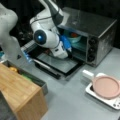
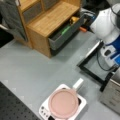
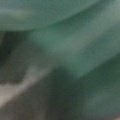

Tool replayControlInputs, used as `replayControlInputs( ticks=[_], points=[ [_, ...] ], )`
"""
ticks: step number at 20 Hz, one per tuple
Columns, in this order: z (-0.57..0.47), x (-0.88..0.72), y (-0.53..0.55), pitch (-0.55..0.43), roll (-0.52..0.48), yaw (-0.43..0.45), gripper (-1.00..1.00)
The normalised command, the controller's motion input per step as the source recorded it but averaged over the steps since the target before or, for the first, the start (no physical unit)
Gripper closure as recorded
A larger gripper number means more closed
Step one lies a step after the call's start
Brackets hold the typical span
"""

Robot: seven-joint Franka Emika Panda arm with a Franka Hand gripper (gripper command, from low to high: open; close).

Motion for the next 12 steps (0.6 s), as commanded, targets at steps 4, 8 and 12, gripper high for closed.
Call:
replayControlInputs(
  ticks=[4,8,12],
  points=[
    [-0.01,-0.09,0.00,-0.033,-0.030,-0.146,1.00],
    [-0.01,-0.11,-0.02,-0.027,-0.037,-0.145,1.00],
    [0.00,-0.12,-0.02,-0.025,-0.033,-0.137,1.00]
  ],
)
